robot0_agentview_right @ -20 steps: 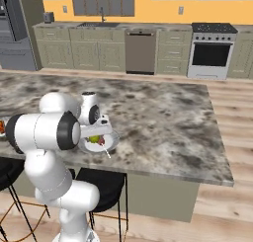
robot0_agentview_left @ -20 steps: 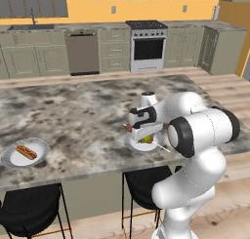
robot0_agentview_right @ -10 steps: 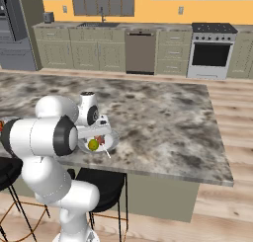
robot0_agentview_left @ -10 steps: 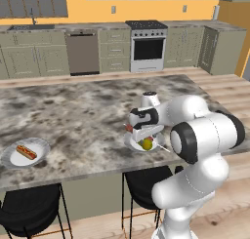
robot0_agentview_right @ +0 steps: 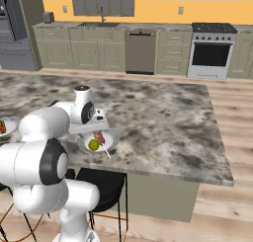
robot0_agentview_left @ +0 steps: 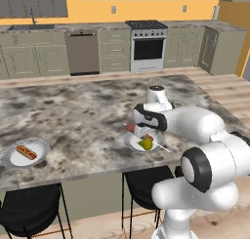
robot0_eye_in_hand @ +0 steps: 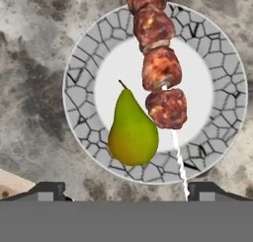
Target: Pick up the pear and kiwi from the fridge and place one fruit on each plate on the dining counter.
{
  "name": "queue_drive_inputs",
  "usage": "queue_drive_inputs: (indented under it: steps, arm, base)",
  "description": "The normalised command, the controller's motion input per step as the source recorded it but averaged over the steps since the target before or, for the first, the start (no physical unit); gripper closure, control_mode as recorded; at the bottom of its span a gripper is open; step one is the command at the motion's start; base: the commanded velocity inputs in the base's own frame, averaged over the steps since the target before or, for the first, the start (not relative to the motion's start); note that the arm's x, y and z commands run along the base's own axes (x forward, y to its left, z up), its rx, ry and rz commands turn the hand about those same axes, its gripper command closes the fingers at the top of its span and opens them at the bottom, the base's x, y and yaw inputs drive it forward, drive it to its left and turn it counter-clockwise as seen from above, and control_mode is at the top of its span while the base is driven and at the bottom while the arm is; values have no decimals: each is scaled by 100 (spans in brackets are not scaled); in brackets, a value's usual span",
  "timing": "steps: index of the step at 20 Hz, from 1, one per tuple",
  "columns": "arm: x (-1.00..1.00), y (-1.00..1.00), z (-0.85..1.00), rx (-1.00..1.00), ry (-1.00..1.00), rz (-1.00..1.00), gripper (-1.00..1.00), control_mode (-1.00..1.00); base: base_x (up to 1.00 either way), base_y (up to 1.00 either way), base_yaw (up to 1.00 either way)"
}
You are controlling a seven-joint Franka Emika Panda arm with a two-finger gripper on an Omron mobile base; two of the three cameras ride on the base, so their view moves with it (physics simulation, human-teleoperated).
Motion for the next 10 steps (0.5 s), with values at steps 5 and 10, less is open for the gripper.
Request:
queue_drive_inputs:
  steps: [5, 10]
  arm:
    - [-86, 22, 15, 3, -15, 0, -100, -100]
    - [-100, 8, 22, 9, -18, 0, -100, -100]
  base:
    - [0, 0, 0]
    - [0, 0, 0]
